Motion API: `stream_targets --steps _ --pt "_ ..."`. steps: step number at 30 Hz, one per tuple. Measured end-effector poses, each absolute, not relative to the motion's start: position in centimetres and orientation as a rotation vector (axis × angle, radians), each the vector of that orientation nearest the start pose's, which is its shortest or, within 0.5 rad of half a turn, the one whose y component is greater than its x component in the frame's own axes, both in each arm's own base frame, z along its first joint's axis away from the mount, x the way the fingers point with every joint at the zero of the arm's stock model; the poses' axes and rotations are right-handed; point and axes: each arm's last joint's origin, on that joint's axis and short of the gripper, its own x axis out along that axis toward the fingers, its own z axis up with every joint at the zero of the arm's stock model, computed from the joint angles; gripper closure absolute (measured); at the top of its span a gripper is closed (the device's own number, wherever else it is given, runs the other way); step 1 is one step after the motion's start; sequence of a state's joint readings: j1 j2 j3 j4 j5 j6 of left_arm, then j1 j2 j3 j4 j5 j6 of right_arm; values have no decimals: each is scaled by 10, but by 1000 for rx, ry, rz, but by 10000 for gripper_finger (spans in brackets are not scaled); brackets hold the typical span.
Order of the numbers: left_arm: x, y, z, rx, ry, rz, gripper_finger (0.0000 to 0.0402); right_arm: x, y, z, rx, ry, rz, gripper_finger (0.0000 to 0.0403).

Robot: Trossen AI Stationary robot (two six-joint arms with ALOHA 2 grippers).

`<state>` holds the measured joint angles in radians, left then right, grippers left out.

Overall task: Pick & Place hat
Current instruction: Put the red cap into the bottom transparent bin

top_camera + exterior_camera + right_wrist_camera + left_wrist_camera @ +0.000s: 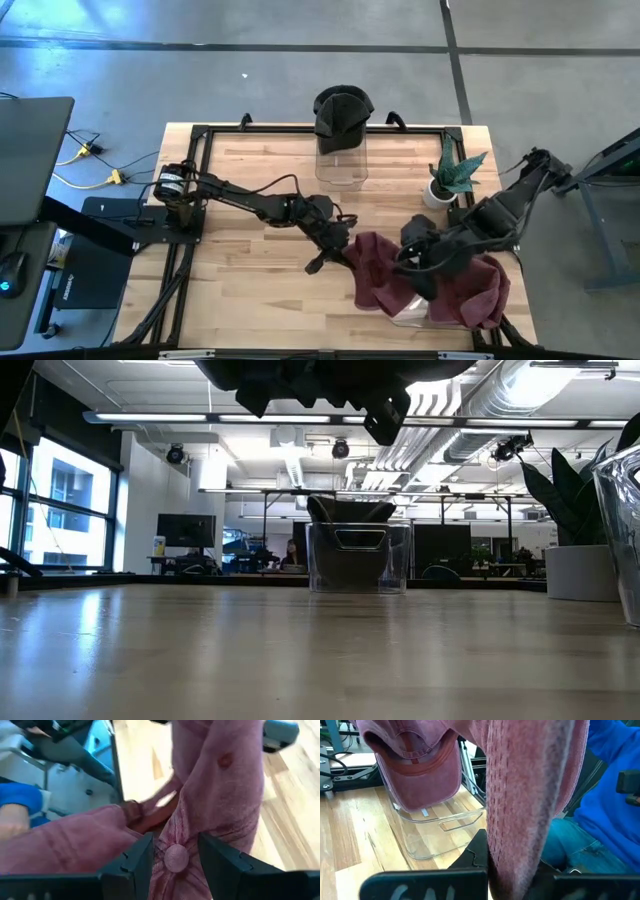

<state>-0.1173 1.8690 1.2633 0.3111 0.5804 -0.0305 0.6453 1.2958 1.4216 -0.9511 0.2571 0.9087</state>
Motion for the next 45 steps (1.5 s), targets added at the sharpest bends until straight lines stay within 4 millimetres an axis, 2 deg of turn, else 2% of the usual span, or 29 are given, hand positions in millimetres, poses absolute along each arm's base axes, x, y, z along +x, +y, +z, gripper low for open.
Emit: stream_targets --steps 6,14,21,26,31,34,42,45 --pt "416 -65 239 -107 307 -695 401 197 133 372 481 893 -113 259" --pt "416 -65 239 -132 316 -692 401 167 109 373 563 965 -358 318" --pt "416 -65 239 -132 314 -685 401 160 104 388 549 865 -240 368" --pt "416 -65 239 -133 315 -690 401 163 105 396 459 777 -133 376" --pt "416 -66 239 -141 318 -690 401 169 106 399 463 732 -108 354" --pt "416 -66 239 -142 318 -690 401 169 104 398 488 738 -128 328" --pt "416 -66 239 -141 318 -689 401 178 109 393 582 779 -137 193" --pt "416 -65 239 -141 318 -689 401 185 114 387 585 812 -153 157"
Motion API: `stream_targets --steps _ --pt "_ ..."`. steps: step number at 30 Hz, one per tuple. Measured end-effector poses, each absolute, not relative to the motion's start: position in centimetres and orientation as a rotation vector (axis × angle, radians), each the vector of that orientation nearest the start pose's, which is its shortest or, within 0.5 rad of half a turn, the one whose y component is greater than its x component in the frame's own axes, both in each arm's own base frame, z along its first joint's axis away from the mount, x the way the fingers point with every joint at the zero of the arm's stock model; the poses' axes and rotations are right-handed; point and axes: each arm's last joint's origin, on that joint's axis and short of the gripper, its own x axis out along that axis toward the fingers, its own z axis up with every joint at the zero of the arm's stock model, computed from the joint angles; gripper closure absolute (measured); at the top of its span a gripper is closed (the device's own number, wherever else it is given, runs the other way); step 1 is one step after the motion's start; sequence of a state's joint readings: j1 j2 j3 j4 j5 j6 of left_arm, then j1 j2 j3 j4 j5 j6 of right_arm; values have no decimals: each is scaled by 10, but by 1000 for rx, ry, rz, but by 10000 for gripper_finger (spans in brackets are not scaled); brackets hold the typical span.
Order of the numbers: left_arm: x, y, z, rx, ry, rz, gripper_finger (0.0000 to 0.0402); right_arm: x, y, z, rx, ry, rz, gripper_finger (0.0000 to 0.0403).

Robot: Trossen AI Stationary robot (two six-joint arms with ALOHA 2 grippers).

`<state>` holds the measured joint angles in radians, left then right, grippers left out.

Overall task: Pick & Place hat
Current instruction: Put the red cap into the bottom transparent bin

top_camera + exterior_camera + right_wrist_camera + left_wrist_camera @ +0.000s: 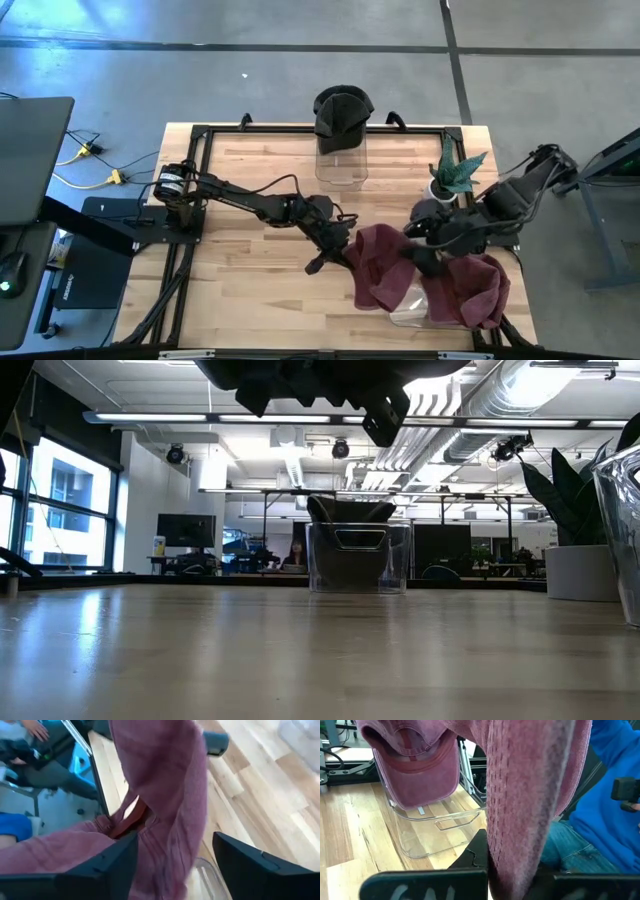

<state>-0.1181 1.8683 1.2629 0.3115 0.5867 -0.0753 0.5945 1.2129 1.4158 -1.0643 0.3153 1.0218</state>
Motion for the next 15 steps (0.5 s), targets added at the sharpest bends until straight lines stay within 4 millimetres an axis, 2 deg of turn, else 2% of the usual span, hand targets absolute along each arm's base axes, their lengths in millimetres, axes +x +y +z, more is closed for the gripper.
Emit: stream_targets --steps 4,7,10,15 --pt "416 -65 239 -141 319 -686 401 197 119 377 580 875 -158 154" --pt "416 -65 239 -142 319 -685 401 201 117 373 574 896 -182 188" --pt "416 -65 239 -141 318 -682 401 204 115 372 584 898 -200 250" --pt "417 -65 240 -136 309 -658 397 203 114 372 598 899 -205 382"
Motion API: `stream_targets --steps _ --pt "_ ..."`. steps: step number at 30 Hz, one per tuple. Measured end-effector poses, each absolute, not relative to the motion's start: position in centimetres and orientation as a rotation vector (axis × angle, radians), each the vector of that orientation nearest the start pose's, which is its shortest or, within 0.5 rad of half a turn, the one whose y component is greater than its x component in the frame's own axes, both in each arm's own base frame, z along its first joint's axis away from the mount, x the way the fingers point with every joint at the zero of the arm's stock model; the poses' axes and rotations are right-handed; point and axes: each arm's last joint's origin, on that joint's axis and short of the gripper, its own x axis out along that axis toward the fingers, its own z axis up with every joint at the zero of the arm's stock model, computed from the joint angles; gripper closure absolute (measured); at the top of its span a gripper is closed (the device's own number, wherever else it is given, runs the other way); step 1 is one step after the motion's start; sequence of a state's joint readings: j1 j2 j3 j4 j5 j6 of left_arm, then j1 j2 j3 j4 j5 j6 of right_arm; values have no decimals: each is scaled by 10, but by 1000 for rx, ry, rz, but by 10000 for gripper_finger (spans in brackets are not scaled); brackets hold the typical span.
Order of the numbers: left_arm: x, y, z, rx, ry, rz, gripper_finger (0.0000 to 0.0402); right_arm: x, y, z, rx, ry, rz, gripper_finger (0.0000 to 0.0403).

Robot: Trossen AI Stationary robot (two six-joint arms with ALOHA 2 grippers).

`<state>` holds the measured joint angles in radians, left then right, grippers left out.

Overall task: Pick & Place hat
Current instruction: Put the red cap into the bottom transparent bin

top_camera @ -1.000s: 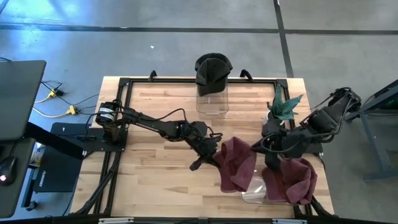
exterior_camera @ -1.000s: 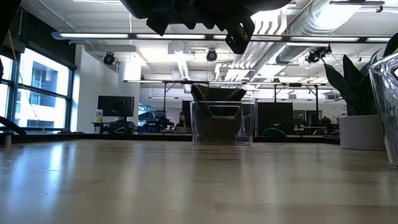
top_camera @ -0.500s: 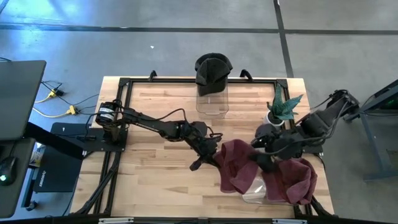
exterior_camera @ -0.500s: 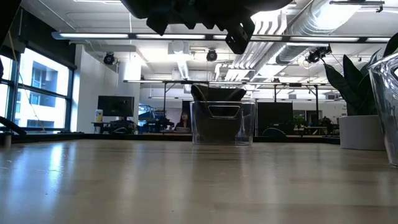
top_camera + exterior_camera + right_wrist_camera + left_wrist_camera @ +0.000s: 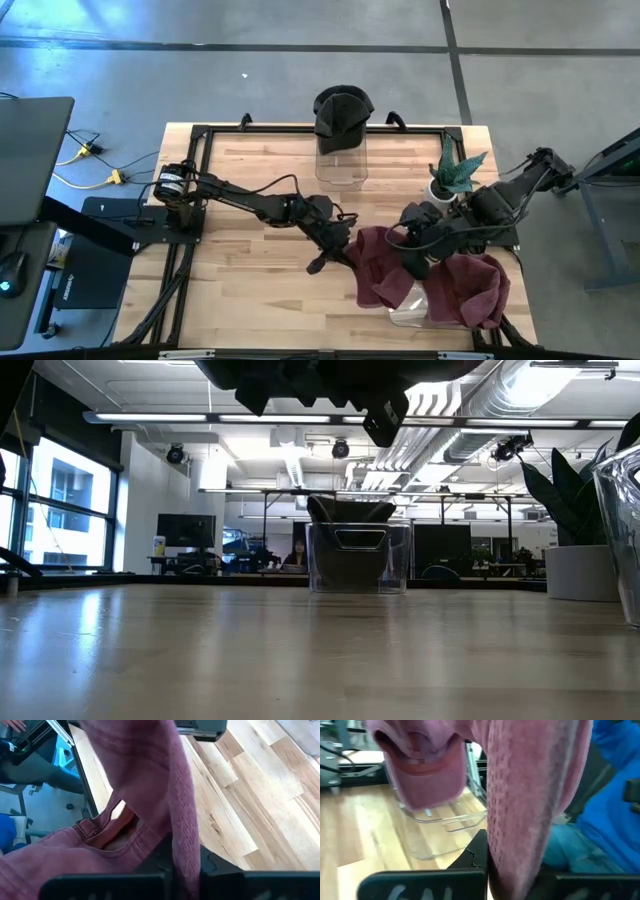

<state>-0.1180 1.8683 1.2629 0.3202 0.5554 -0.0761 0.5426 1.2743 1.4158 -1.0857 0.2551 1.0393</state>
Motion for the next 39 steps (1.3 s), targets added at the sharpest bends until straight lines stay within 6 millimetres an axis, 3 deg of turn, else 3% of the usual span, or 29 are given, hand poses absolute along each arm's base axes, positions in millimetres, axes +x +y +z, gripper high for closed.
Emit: stream_targets --steps 3,7,14,20,24,27,30,35,39 --pt "417 -64 240 -132 309 -633 371 202 117 372 629 898 -218 385" --pt "417 -64 239 -134 322 -625 307 198 123 372 636 896 -216 397" --pt "410 -50 233 -204 487 -468 213 179 132 382 673 930 -249 398" --pt "392 -39 257 -189 572 -321 196 160 137 415 780 891 -225 400" --pt "378 -40 270 -156 598 -236 196 144 137 424 878 948 -268 400" --pt "375 -42 277 -125 582 -200 196 134 141 418 953 997 -360 401" --pt "370 -45 275 -102 622 -182 196 131 150 398 994 1056 -442 401" --pt "369 -47 276 -91 625 -175 196 144 166 368 1113 1139 -427 402" --pt "368 -47 277 -91 623 -173 196 147 168 351 1102 1157 -463 402"
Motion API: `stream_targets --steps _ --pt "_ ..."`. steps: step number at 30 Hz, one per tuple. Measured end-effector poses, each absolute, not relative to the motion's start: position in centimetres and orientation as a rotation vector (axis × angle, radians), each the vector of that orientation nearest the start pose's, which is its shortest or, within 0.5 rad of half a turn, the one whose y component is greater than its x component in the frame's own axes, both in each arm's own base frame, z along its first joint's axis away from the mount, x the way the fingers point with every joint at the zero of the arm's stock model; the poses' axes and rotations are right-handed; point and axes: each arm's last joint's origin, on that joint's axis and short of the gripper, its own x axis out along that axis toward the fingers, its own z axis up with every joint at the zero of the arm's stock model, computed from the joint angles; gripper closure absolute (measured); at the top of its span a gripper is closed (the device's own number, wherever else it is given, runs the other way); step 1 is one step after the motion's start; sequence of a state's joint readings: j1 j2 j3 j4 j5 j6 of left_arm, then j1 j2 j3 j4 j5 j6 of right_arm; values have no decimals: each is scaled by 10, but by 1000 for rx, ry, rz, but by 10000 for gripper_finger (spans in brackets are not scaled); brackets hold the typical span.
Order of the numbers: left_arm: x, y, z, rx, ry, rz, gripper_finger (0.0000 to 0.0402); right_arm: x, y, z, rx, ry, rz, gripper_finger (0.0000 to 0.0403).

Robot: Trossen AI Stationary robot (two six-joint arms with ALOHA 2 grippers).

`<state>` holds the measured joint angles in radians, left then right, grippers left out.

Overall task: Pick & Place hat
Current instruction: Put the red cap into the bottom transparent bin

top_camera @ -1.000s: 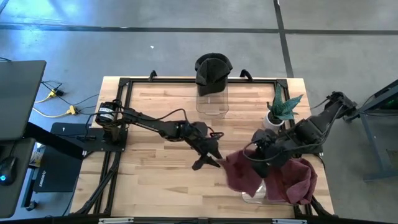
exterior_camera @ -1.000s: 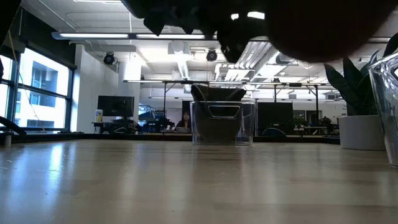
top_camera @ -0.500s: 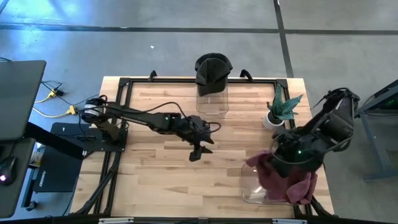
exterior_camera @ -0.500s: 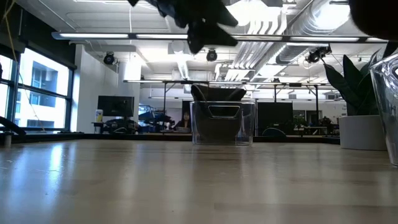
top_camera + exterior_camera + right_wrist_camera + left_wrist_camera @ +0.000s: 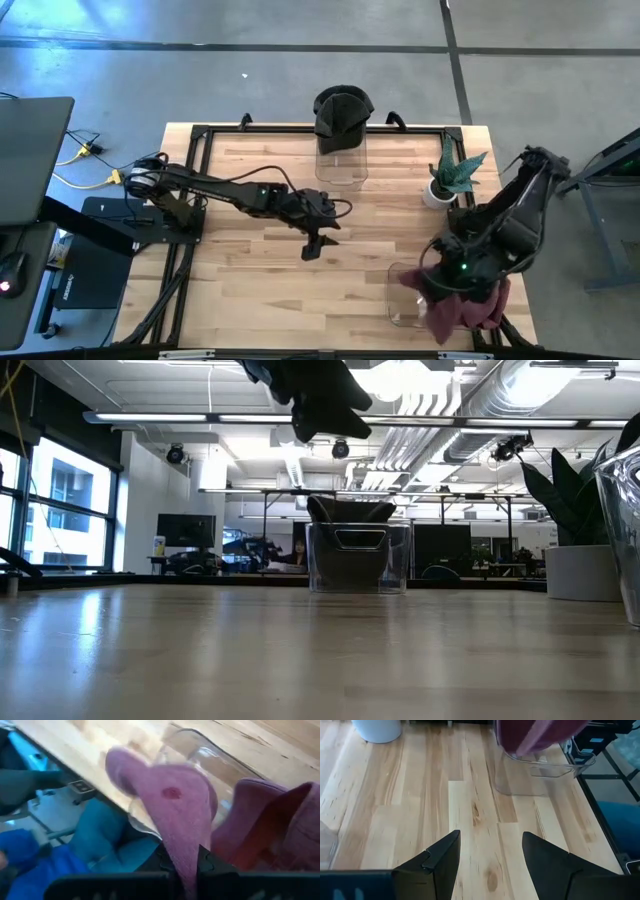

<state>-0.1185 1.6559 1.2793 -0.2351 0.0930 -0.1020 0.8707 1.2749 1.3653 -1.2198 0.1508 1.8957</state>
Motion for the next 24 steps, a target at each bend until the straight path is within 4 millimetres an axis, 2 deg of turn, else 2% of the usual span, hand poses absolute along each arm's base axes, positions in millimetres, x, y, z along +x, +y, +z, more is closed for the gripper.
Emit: stream_targets --steps 5,11,16,20,24 --pt "368 -47 277 -97 623 -170 195 144 167 330 1093 1216 -516 402" --pt "368 -47 277 -110 626 -169 195 130 162 299 1096 1380 -626 401" --pt "368 -47 277 -124 627 -165 195 119 158 279 1035 1510 -660 385" --pt "368 -47 277 -124 626 -165 195 109 152 274 974 1574 -688 348" --pt "369 -47 277 -124 626 -165 195 102 144 285 964 1613 -692 295"
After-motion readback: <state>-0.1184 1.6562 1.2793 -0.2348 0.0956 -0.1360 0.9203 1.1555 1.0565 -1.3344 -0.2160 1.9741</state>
